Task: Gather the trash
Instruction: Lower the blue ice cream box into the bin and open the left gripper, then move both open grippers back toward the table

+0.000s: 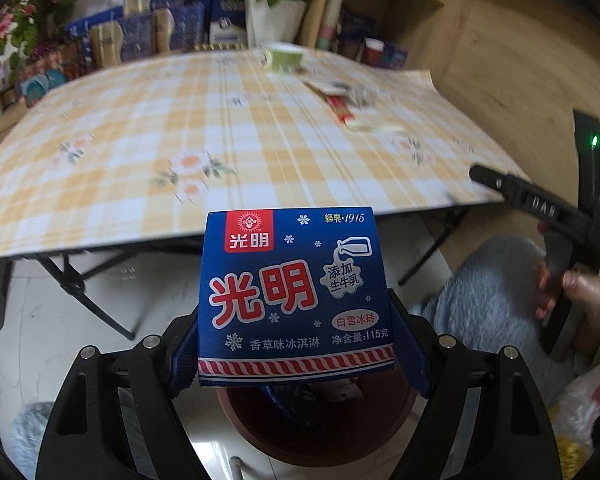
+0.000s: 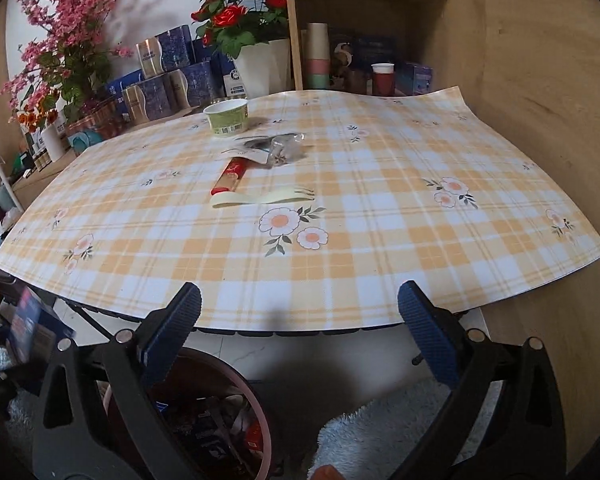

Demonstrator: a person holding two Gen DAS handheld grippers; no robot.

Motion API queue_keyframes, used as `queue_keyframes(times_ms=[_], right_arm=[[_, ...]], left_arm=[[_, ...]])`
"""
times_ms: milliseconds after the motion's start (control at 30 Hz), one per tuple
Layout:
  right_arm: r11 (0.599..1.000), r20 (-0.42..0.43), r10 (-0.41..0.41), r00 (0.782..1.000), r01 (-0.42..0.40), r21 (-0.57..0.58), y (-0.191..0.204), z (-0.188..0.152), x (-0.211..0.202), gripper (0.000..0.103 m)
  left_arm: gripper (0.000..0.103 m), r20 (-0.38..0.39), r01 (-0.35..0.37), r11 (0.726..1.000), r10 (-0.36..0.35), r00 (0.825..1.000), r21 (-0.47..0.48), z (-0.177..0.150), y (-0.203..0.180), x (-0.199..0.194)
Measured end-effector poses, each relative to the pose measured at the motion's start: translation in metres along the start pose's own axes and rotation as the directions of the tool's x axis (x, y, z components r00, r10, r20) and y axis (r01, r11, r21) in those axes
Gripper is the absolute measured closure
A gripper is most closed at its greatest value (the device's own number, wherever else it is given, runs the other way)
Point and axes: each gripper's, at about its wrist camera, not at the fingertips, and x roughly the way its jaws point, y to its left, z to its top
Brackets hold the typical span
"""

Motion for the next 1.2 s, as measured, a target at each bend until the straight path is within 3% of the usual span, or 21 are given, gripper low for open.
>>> queue_keyframes(times_ms=[233, 767, 967, 1067, 1200], right_arm=[[0.999, 0.004, 0.01, 1.0, -0.01, -0.038, 0.01, -0.006, -0.004, 0.006], [0.998, 0.003, 0.011, 1.0, -0.01, -0.06, 0.015, -0.006, -0.007, 0.006], [0.999, -0.003, 0.016, 1.0, -0.016, -0.029, 0.008, -0.005, -0.006, 0.006], [0.999, -0.008, 0.024, 1.0, -0.025, -0.021, 0.007, -0.005, -0.005, 0.006], [0.998, -0.016, 0.052, 0.999, -0.052, -0.019, 0.008, -0.006, -0.004, 0.006]], left_arm=[[0.024, -0.088, 0.015, 0.999, -0.011, 0.996, 0.049, -0.005, -0.011, 0.021], [0.024, -0.198, 0.046, 0.999, -0.047, 0.979, -0.007, -0.012, -0.004, 0.043], [0.023, -0.204, 0.047, 0.999, -0.047, 0.978, -0.004, -0.013, -0.005, 0.044], [0.015, -0.182, 0.042, 0.999, -0.044, 0.982, -0.015, -0.011, -0.004, 0.04], [0.013, -0.143, 0.049, 0.998, -0.055, 0.988, -0.046, -0.009, 0.001, 0.032]])
